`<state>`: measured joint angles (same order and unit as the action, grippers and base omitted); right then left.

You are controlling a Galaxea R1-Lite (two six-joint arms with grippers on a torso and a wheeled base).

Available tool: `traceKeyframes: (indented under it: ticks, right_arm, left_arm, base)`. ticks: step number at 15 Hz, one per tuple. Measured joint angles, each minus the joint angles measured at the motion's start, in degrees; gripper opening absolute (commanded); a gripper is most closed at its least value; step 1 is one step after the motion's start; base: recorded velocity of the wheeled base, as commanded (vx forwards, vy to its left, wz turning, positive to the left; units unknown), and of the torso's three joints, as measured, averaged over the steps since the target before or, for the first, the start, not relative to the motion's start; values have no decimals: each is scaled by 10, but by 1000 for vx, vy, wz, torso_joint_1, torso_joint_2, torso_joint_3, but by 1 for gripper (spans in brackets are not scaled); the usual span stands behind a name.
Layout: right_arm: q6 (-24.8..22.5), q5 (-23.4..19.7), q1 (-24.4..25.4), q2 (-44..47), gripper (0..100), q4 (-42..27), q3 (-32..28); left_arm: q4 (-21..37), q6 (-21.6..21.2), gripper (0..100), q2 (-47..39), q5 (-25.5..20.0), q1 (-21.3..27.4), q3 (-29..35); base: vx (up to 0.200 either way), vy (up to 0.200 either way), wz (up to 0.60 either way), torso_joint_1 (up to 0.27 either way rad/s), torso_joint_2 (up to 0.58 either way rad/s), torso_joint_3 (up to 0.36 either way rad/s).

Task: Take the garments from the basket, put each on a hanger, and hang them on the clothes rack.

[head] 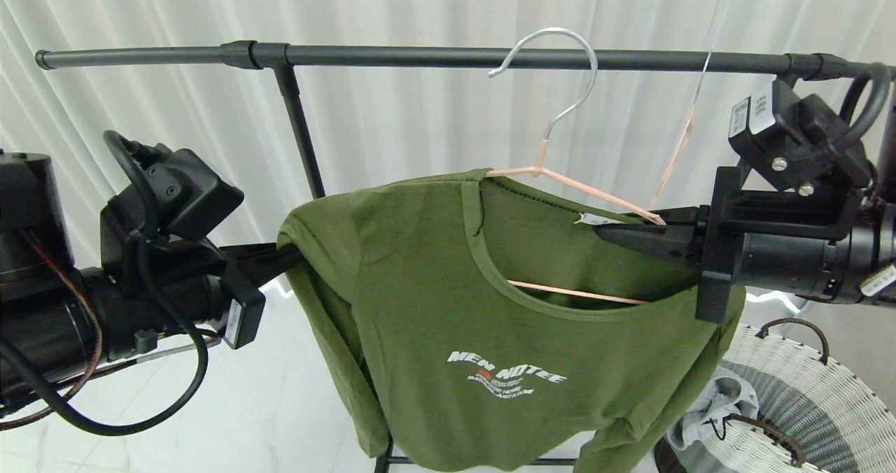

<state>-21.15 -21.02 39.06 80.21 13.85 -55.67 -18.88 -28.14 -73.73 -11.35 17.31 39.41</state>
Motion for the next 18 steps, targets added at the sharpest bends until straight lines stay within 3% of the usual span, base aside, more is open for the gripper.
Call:
traceKeyframes:
  ticks: [18]
  right_arm:
    - [0,1,-6,3,0,-3,-3]
  left_arm:
    - [-1,0,0,12,-1,0,-30]
  base:
    - [0,0,0,0,0,0]
